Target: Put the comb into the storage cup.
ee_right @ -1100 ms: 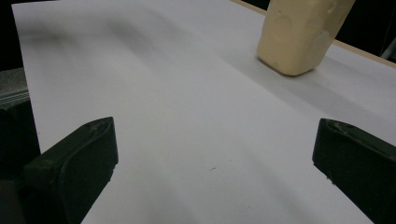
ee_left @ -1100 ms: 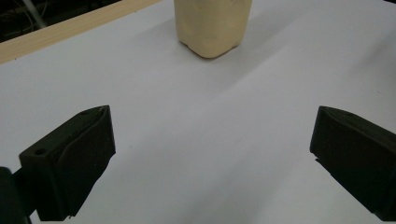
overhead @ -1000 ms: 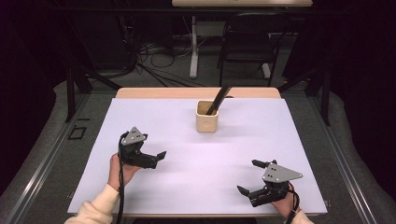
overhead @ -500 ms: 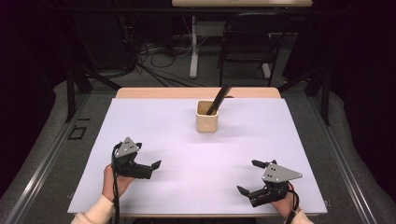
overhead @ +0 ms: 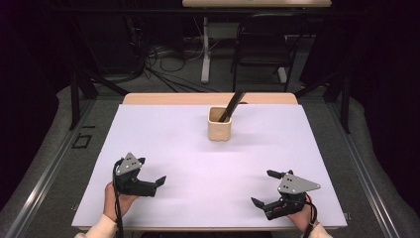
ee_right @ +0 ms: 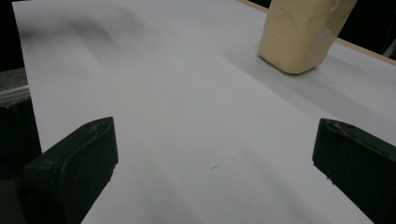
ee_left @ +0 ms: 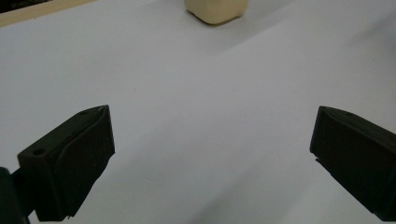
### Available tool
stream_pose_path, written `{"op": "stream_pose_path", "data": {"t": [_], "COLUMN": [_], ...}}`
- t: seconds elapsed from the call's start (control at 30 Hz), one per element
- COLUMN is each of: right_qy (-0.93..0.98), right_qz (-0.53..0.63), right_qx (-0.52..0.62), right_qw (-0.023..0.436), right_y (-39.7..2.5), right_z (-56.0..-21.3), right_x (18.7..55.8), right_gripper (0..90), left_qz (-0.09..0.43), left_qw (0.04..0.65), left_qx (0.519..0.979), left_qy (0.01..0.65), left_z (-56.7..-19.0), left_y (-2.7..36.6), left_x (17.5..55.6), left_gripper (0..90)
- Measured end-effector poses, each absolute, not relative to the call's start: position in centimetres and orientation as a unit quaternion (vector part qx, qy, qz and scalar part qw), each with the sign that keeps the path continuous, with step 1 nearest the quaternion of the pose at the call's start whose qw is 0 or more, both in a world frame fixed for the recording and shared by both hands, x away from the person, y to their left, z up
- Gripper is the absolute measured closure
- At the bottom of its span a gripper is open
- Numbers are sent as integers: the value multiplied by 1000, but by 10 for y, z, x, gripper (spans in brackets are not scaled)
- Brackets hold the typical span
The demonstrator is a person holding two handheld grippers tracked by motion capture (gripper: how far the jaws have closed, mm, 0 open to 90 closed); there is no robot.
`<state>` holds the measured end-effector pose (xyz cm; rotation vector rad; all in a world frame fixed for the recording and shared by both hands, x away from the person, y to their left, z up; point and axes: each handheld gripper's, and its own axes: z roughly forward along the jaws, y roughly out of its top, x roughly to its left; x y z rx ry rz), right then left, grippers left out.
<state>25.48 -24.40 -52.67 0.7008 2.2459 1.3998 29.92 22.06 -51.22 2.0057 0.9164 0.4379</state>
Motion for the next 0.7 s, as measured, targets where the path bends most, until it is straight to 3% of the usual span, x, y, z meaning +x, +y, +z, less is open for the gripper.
{"op": "stream_pose_path", "data": {"t": [0.7], "right_qy": [807], "right_qz": [497], "right_qx": [251], "right_qw": [197], "right_y": [-244], "right_z": [-528], "right_x": [256], "right_gripper": [0], "left_qz": [173], "left_qw": [435], "left_qx": [798], "left_qy": [379], "left_z": [-522], "left_y": [239], "left_x": [278], "left_gripper": [0]}}
